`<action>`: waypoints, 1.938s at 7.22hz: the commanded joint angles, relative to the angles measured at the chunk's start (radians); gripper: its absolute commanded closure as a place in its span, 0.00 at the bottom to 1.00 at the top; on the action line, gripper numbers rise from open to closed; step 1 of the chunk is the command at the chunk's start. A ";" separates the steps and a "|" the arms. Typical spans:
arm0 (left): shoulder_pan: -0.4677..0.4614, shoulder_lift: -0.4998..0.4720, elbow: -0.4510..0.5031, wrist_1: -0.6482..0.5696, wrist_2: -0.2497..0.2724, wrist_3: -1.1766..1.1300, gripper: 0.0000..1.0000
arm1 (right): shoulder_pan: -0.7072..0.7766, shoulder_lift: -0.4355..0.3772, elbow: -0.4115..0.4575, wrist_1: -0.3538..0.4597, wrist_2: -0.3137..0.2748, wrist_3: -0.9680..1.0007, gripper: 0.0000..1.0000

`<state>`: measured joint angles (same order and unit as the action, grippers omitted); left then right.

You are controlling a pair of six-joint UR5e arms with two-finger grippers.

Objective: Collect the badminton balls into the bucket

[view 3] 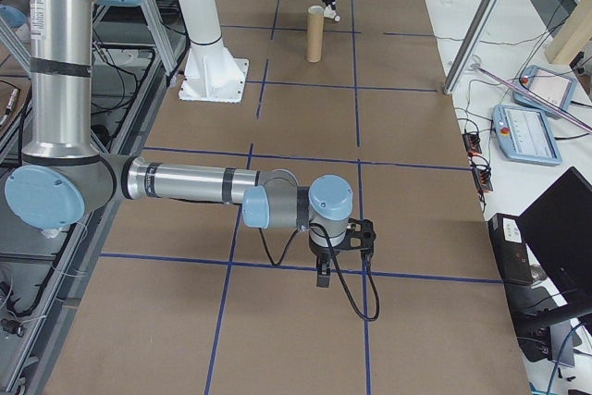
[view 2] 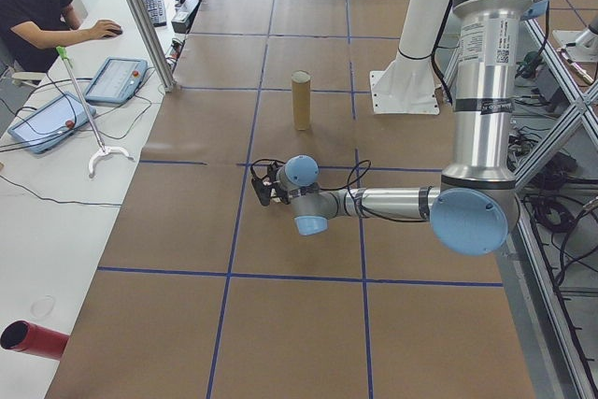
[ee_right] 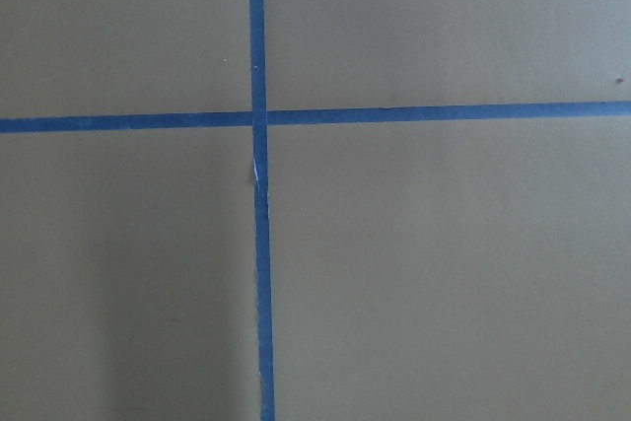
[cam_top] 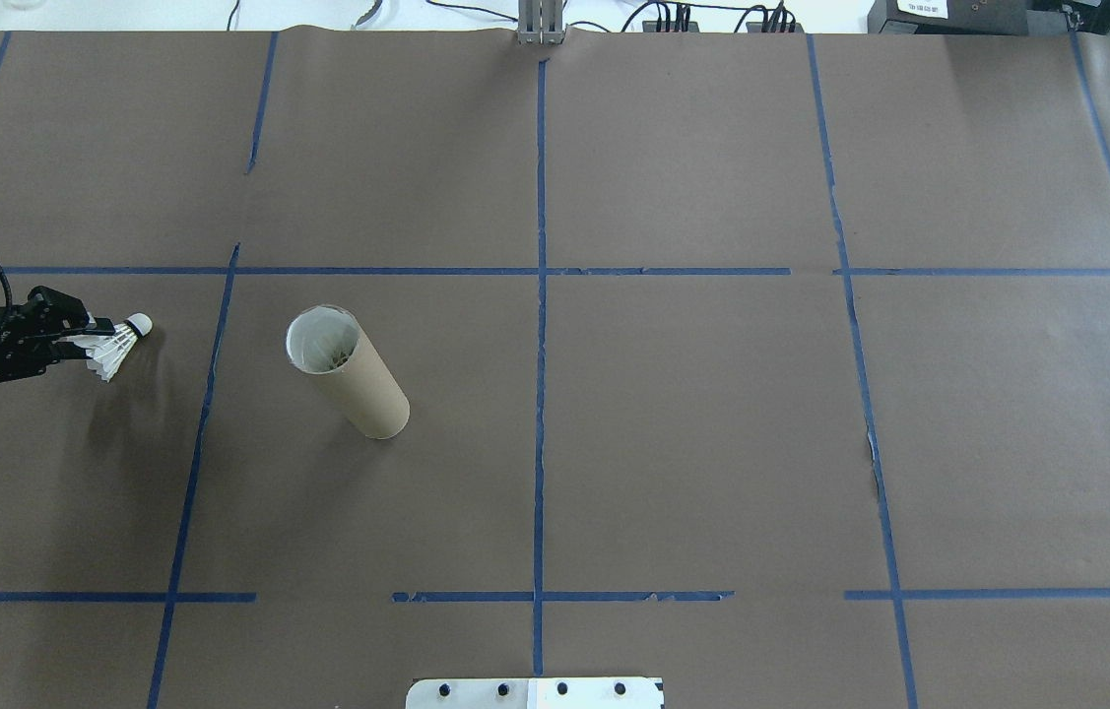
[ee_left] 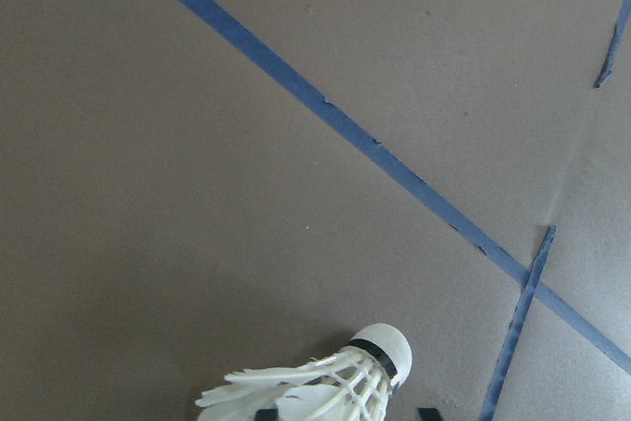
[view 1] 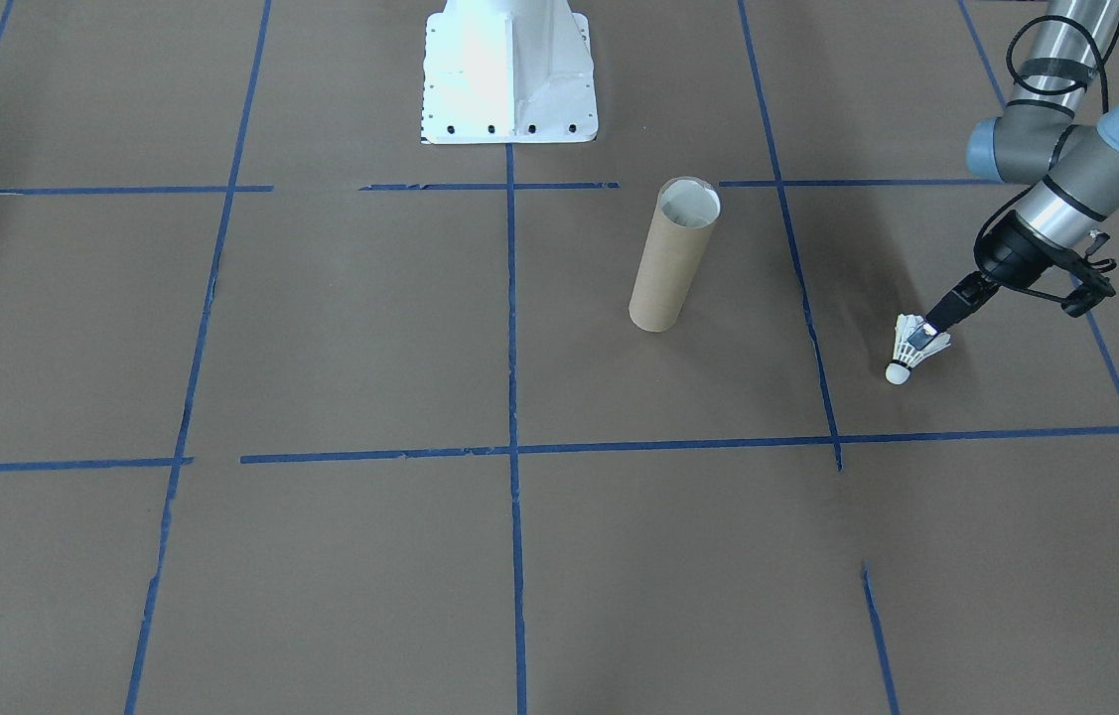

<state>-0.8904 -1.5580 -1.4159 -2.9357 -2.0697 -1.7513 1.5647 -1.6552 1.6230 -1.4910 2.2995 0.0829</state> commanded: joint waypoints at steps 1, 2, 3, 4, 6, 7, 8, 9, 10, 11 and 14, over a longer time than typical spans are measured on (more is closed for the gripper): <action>0.008 -0.004 0.000 0.000 0.008 0.000 0.53 | 0.000 0.000 0.000 0.000 0.000 0.000 0.00; 0.013 -0.004 -0.001 0.000 0.010 0.000 0.61 | 0.000 0.000 0.000 0.000 0.000 0.000 0.00; 0.014 -0.004 -0.001 0.000 0.010 0.000 0.81 | 0.000 0.000 0.000 0.000 0.000 0.001 0.00; 0.014 -0.002 -0.003 -0.011 0.008 0.000 0.97 | 0.000 0.000 0.000 0.000 0.000 0.000 0.00; 0.011 0.007 -0.011 -0.057 -0.004 0.001 1.00 | 0.000 0.000 0.000 0.000 0.000 0.000 0.00; 0.010 0.010 -0.020 -0.065 -0.065 0.003 1.00 | 0.000 0.000 0.000 0.000 0.000 0.000 0.00; 0.004 0.013 -0.043 -0.063 -0.167 0.001 1.00 | 0.000 0.000 0.000 0.000 0.000 0.000 0.00; -0.021 0.012 -0.093 -0.043 -0.221 -0.002 1.00 | 0.000 0.000 0.000 0.000 0.000 0.000 0.00; -0.069 -0.005 -0.154 0.054 -0.295 -0.013 1.00 | 0.000 0.000 0.000 0.000 0.000 0.000 0.00; -0.118 -0.032 -0.219 0.176 -0.355 -0.011 1.00 | 0.000 0.000 0.000 0.000 0.000 0.000 0.00; -0.168 -0.109 -0.328 0.310 -0.452 0.071 1.00 | 0.000 0.000 0.000 0.000 0.000 0.000 0.00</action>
<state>-1.0387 -1.6413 -1.6964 -2.6899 -2.4880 -1.7265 1.5647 -1.6551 1.6229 -1.4910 2.2995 0.0828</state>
